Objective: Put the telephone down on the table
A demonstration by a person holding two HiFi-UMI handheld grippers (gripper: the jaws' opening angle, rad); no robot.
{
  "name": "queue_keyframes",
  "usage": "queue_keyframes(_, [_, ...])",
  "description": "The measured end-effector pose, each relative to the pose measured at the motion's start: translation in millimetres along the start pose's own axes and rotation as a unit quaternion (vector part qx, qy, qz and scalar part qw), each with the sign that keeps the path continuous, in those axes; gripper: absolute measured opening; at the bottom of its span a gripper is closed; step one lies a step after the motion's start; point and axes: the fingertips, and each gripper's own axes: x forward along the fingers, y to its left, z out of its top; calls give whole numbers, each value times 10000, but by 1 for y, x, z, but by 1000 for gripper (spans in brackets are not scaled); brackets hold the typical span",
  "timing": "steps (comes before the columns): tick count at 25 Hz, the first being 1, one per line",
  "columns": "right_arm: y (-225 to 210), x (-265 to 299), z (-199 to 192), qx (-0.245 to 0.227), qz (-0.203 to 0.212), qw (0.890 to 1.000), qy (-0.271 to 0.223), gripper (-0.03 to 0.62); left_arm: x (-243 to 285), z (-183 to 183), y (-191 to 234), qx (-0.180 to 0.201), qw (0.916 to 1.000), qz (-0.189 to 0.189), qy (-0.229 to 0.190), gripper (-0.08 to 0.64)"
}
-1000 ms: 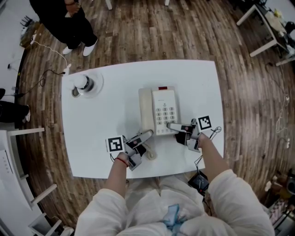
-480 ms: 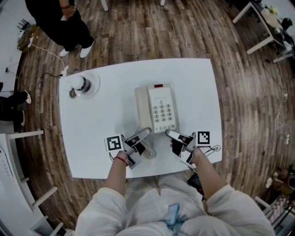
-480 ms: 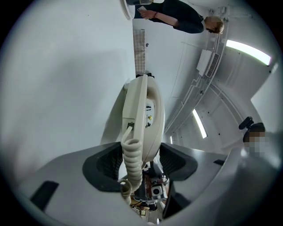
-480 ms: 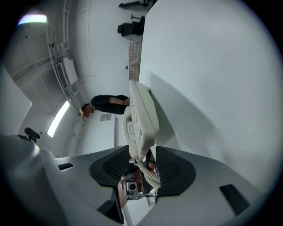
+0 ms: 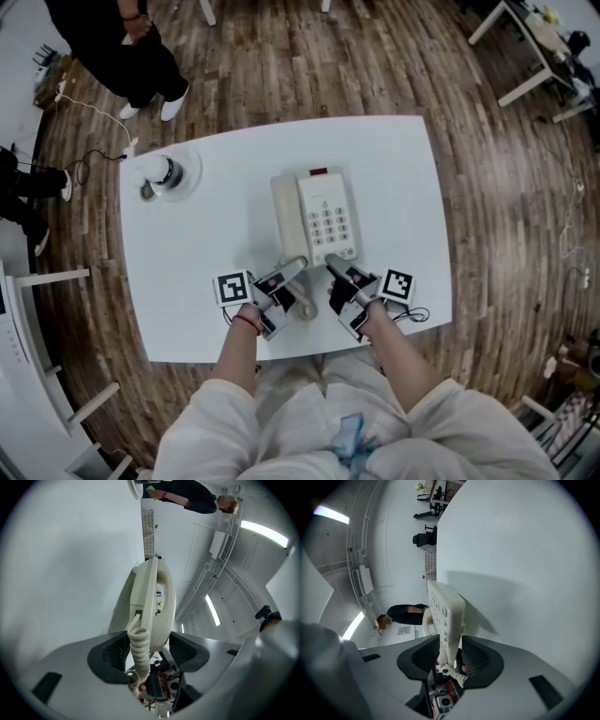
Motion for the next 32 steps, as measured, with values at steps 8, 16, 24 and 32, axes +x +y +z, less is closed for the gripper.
queue_keyframes(8, [-3,10,-4,2,-164,9997,-188,156,2,-2,3,-24,10000,59,16,262])
queue_keyframes(16, [-8,14,-2,98,-259,9991,-331,132,3,-4,11,-94,9997,165,123,258])
queue_keyframes(24, [-13,20,-3,376,-342,9976,-478,130,2,0,18,-223,9990,364,129,258])
queue_keyframes(32, [-10,30,-6,648,-267,9960,-546,130,-4,12,19,-169,9982,568,41,275])
